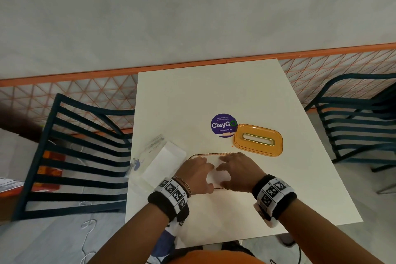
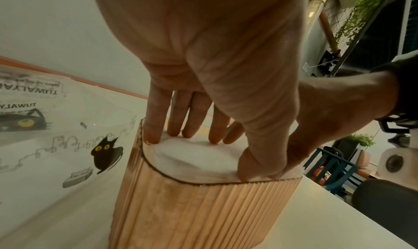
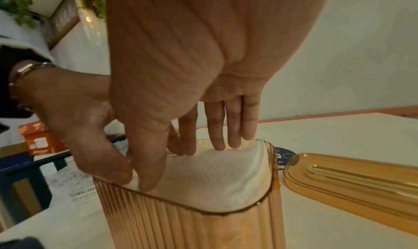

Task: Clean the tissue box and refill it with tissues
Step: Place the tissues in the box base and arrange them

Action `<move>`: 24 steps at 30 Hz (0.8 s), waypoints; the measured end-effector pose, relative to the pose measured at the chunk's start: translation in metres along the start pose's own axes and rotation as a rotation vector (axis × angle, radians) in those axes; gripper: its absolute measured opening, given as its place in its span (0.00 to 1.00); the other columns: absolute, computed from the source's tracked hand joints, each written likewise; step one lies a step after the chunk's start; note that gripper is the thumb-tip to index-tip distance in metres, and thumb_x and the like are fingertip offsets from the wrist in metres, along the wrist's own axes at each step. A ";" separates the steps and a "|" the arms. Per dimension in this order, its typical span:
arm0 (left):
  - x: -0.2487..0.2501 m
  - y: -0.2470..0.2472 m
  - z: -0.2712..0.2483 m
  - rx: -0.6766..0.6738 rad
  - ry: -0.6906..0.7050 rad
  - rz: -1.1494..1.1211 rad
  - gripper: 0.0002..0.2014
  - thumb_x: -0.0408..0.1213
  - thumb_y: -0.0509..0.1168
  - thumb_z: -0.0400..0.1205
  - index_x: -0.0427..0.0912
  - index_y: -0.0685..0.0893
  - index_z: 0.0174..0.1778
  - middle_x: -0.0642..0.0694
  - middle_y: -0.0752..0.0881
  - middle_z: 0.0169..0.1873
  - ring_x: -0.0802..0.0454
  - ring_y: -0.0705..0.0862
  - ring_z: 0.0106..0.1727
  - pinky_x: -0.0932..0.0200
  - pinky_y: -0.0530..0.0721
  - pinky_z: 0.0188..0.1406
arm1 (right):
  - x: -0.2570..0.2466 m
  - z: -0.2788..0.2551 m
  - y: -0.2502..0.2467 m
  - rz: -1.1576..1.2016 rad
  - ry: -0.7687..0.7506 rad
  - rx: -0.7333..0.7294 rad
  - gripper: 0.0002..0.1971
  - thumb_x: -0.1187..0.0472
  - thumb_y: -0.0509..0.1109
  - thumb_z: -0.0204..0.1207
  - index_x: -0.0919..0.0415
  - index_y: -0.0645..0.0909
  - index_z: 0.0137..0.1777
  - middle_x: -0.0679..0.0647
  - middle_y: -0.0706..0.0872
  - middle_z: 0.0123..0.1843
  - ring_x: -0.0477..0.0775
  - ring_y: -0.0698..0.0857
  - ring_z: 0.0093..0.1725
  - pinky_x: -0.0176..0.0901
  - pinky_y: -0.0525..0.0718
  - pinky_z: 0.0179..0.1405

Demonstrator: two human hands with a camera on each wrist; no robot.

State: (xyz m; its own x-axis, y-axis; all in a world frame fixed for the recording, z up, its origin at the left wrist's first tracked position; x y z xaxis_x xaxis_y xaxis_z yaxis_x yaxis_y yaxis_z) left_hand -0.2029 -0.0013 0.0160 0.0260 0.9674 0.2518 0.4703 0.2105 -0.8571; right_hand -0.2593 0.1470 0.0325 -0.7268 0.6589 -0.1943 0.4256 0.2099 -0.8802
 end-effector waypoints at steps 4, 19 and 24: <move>0.001 0.004 0.001 0.030 0.007 0.037 0.28 0.58 0.64 0.80 0.49 0.81 0.75 0.43 0.79 0.74 0.43 0.77 0.75 0.43 0.81 0.71 | -0.006 -0.006 0.000 -0.064 -0.088 0.027 0.18 0.46 0.71 0.78 0.47 0.87 0.66 0.52 0.80 0.78 0.57 0.80 0.73 0.53 0.72 0.75; -0.014 -0.004 -0.011 0.296 -0.005 -0.293 0.14 0.52 0.68 0.84 0.52 0.92 0.61 0.52 0.91 0.63 0.53 0.85 0.66 0.56 0.80 0.66 | 0.015 -0.001 0.006 0.395 0.146 0.156 0.07 0.57 0.69 0.83 0.50 0.87 0.55 0.46 0.92 0.53 0.51 0.88 0.51 0.44 0.85 0.52; -0.022 -0.004 -0.011 0.295 -0.088 -0.373 0.12 0.51 0.66 0.85 0.52 0.91 0.58 0.54 0.94 0.51 0.53 0.90 0.53 0.54 0.85 0.60 | 0.027 0.001 0.010 0.504 0.190 0.164 0.08 0.59 0.72 0.81 0.51 0.87 0.59 0.46 0.92 0.55 0.51 0.88 0.53 0.47 0.86 0.56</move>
State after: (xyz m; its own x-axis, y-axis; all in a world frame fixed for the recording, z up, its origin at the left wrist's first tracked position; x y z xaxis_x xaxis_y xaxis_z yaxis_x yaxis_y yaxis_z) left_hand -0.1956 -0.0245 0.0185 -0.1781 0.8237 0.5383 0.1627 0.5642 -0.8094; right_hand -0.2752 0.1658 0.0181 -0.3387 0.7705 -0.5400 0.5944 -0.2696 -0.7576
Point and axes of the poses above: each hand's wrist, its own z-axis towards the middle knuckle, its own y-axis out of the palm, x = y × z, the point moved 3 cm from there along z, towards the middle knuckle
